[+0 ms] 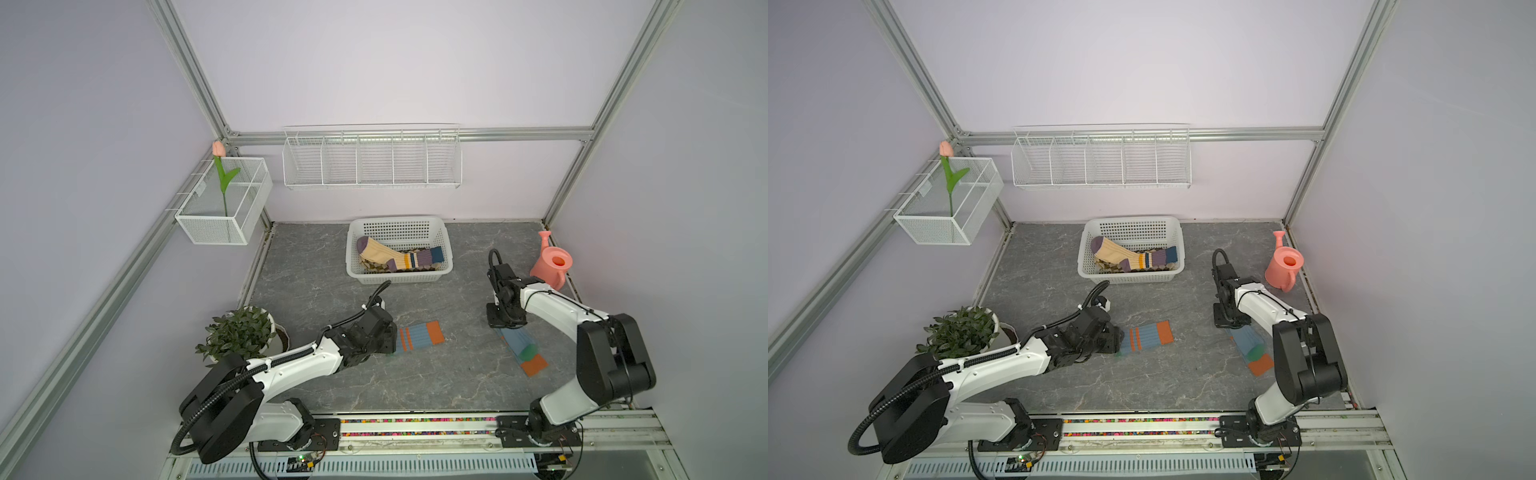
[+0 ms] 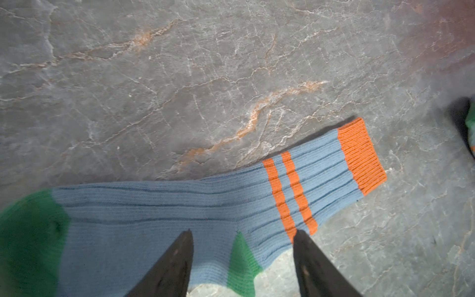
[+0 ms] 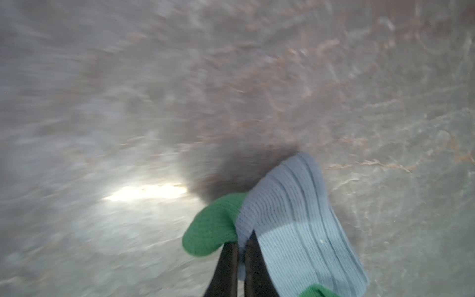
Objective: Place the socks together as a pair
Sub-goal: Pick up the sock at the center of the board, then place the sock at the center of the board.
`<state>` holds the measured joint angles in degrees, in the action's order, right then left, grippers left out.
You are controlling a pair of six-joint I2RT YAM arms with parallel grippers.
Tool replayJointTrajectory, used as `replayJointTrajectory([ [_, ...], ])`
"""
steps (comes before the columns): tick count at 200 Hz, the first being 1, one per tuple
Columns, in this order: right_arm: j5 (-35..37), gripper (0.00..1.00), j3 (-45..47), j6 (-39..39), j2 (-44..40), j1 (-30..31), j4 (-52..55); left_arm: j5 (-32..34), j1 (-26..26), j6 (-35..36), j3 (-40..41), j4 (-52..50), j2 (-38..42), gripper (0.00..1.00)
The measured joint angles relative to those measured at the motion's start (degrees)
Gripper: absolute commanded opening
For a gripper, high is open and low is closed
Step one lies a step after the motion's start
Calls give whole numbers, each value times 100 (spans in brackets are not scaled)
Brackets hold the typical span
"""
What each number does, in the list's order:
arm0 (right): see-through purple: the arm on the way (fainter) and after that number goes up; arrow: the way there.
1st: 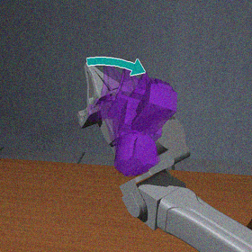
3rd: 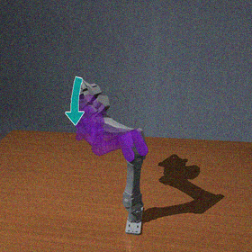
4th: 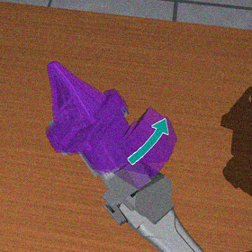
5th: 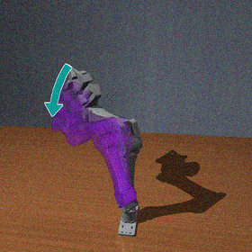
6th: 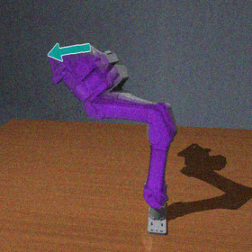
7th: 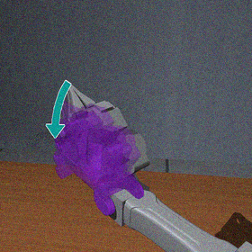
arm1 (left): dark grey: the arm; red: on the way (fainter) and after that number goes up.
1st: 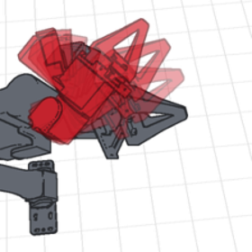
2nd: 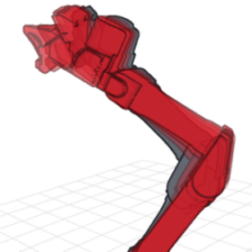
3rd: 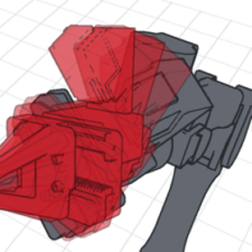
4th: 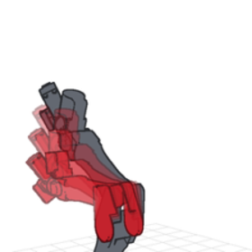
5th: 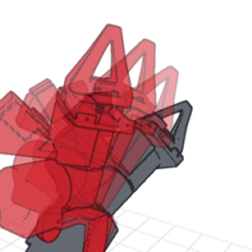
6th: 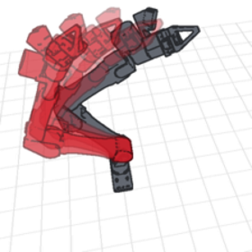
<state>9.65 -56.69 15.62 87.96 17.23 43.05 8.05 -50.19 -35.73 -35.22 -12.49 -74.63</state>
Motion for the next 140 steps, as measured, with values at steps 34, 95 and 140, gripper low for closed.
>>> replayJointTrajectory([
  [34, -861, 7, -649, 0, -422, 509, 7, 0, 0, 4, -155, -72, 13, 62],
  [95, -2044, 23, -702, 66, -179, 1207, -407, 2, -11, 92, -581, -262, 31, 62],
  [140, -2426, 45, -404, 286, 26, 1672, -1196, 98, -190, 184, -903, -481, 13, 62],
])
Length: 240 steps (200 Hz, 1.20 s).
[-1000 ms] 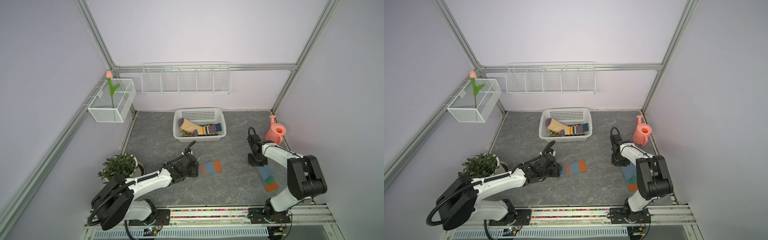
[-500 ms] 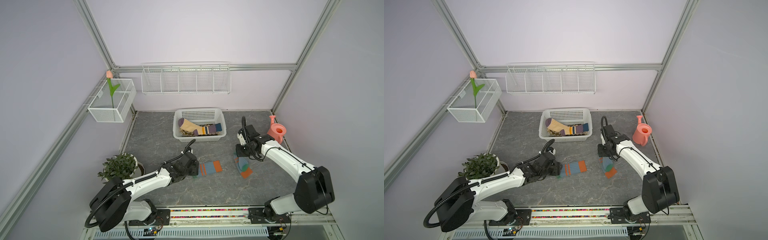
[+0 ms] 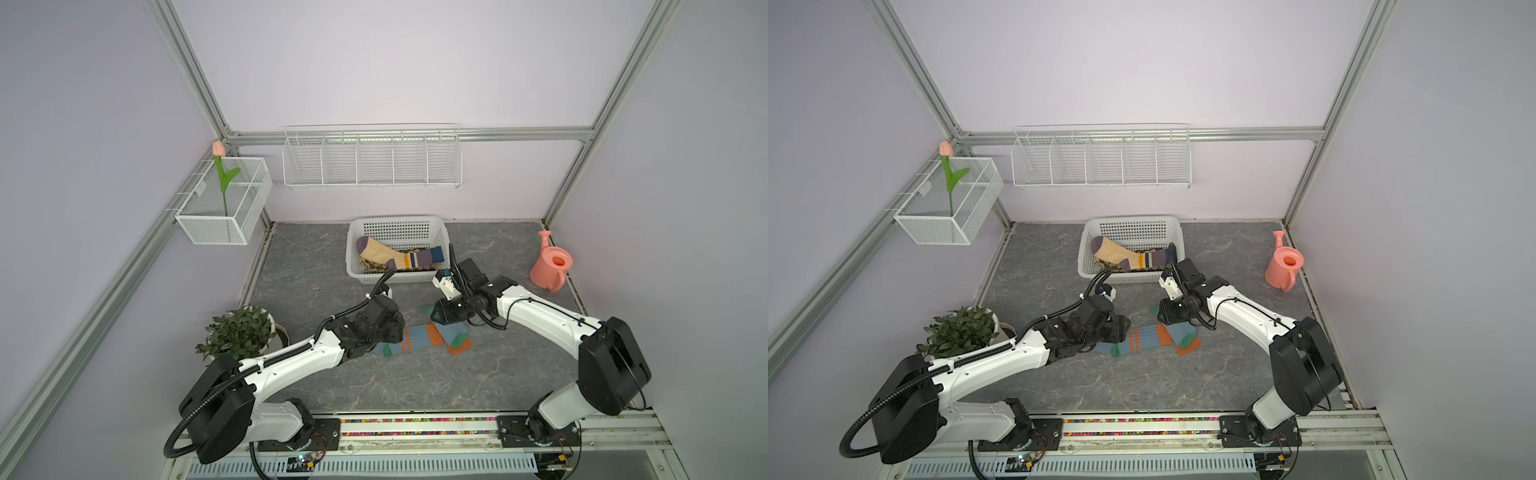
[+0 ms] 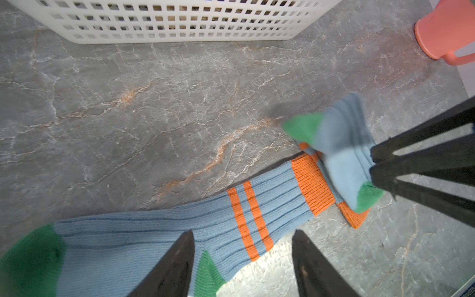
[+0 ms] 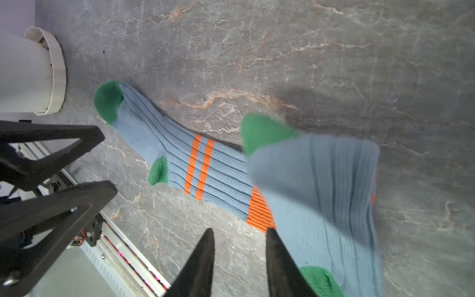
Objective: Place the socks together as a pair
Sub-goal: Place the sock at the center of the board, then pick up the sock at the center of the board.
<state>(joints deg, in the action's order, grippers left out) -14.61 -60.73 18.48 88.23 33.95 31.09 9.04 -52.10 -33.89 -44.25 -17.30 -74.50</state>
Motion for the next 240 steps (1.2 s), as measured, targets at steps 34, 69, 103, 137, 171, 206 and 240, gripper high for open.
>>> replayJointTrajectory([
  [34, 291, 52, 455, 111, -1008, -457, -278, -7, -308, 247, -407, -101, -315, 62],
  [69, 474, 53, 1436, 323, -2643, -1790, -651, -13, -748, 723, -1211, -164, -1241, 57],
  [103, 352, 52, 1971, 413, -3010, -2859, -846, -133, -927, 1060, -2059, -190, -2184, 58],
  [137, -50, 52, 2503, 516, -2981, -3379, -1154, -365, -1016, 1241, -2789, -249, -3008, 60],
  [171, -435, 52, 2686, 529, -2988, -3661, -1388, -546, -1209, 1375, -3545, -444, -3823, 57],
  [206, -741, 52, 2949, 535, -3014, -3849, -1563, -702, -1349, 1408, -4017, -640, -4315, 49],
  [240, -966, 52, 2968, 538, -3038, -3864, -1663, -693, -1353, 1440, -4483, -931, -4673, 38],
])
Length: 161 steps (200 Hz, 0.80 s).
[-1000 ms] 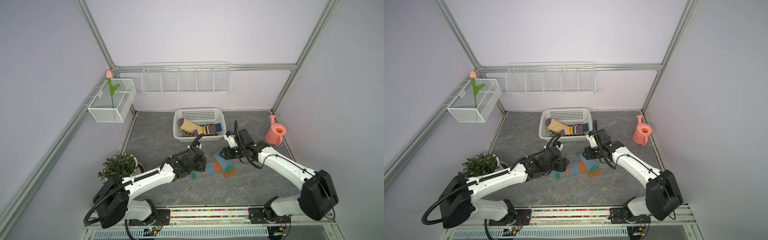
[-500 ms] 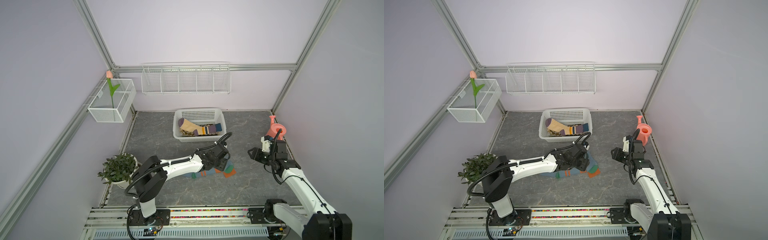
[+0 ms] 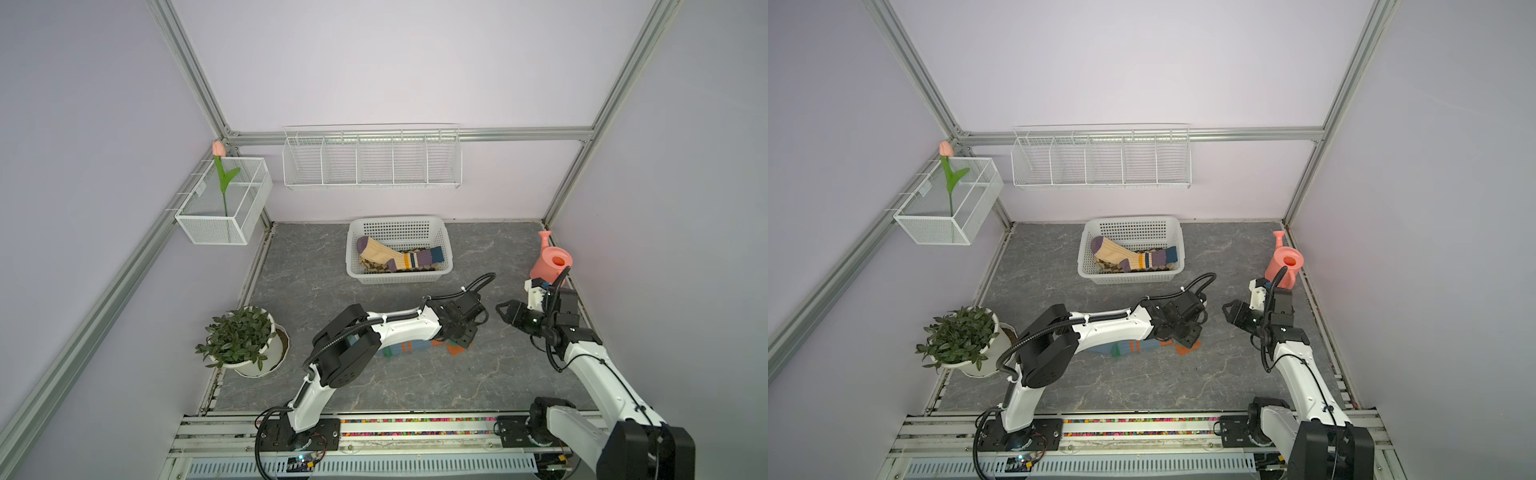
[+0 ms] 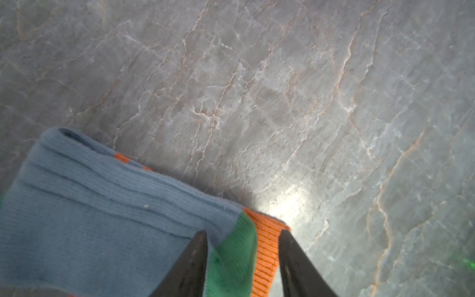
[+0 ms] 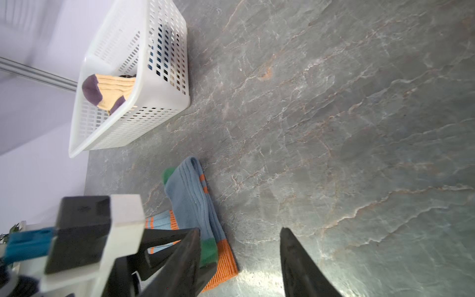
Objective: Place the socks together as a pair
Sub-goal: Pick up the sock at the center of the board.
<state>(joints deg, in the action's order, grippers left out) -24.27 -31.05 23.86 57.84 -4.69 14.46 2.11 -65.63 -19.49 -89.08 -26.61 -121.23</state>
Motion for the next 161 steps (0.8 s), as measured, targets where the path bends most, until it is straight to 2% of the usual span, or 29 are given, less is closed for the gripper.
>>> replayJointTrajectory([
  [66, -323, 52, 15, 59, -210, 0, -127, 223, 2, -24, -103, -310, -157, 1],
  [86, -391, 52, 22, 81, -142, 109, -175, 302, 2, -37, -116, -391, -111, 0],
  [105, -291, 51, 22, 68, -17, 463, -162, 374, 4, -37, -114, -496, 87, 0],
  [133, -107, 51, 83, 59, 118, 876, -173, 476, 111, -42, -101, -588, 765, 0],
  [161, 48, 51, 151, 57, 337, 1025, -188, 426, 503, -98, 203, -387, 1547, 0],
])
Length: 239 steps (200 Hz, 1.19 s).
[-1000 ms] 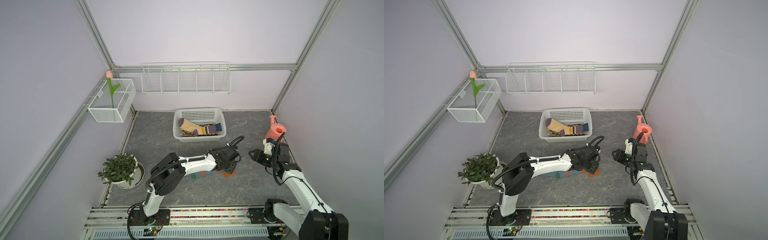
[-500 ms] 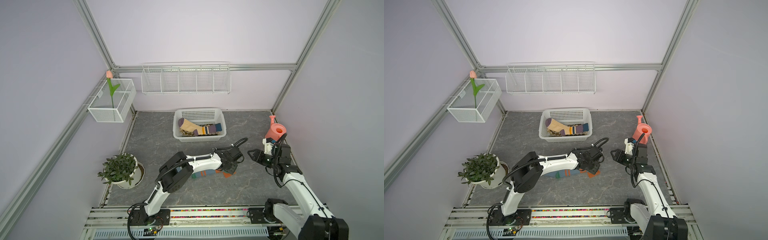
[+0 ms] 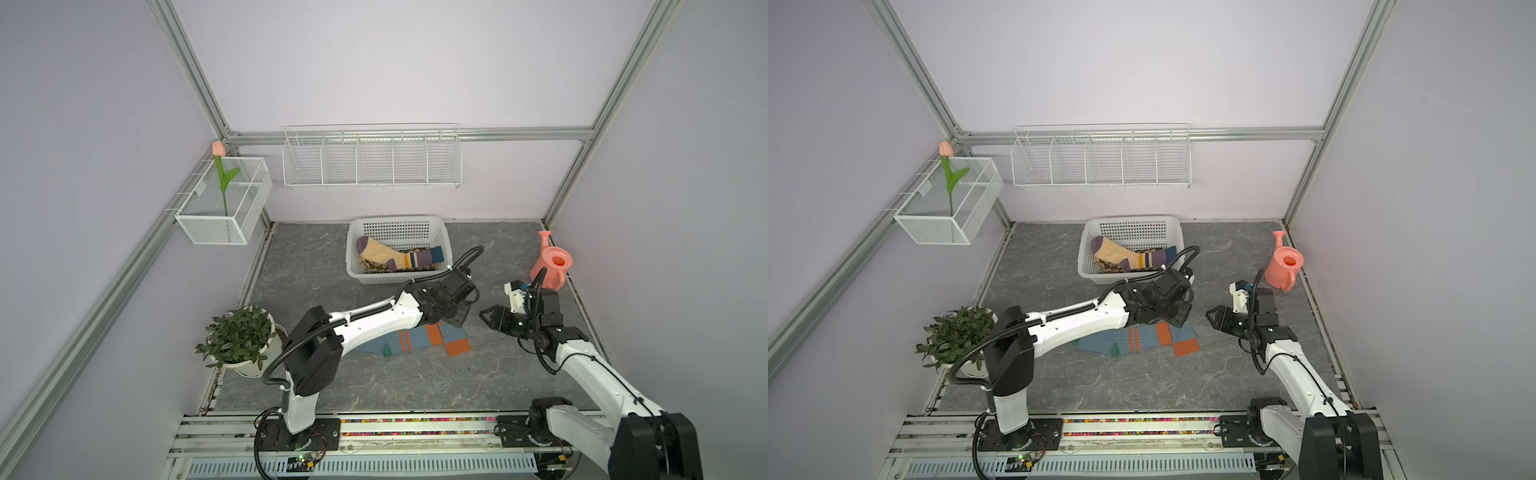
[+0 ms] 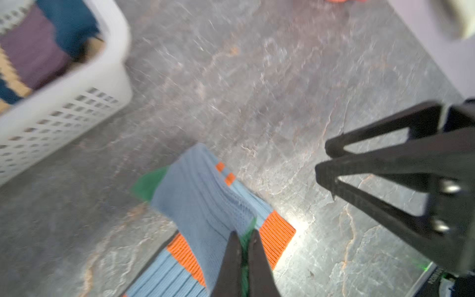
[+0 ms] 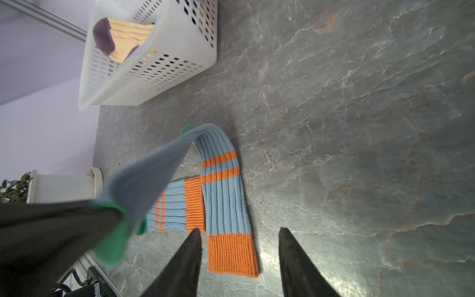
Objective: Place the socks together as a pair
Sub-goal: Pick up the sock at the center of the board.
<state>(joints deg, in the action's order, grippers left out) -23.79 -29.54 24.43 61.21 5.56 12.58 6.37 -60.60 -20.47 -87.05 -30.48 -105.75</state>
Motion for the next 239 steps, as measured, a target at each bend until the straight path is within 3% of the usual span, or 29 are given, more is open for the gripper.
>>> replayJointTrajectory([
  [56, 435, 52, -98, -129, 1012, 953, 35, -70, 595, -116, 990, 284, 570, 0],
  [109, 925, 51, -299, -166, 1486, 1952, 114, -155, 671, -136, 1058, 474, 568, 0],
  [177, 2299, 51, -503, -173, 1432, 2533, 866, -173, 699, -131, 1119, 557, 629, 0],
  [200, 2400, 46, -507, -155, 1434, 2546, 935, -173, 708, -131, 1119, 564, 695, 0],
  [239, 2605, 27, -750, -129, 1886, 2844, 903, -173, 708, -131, 1121, 588, 756, 0],
])
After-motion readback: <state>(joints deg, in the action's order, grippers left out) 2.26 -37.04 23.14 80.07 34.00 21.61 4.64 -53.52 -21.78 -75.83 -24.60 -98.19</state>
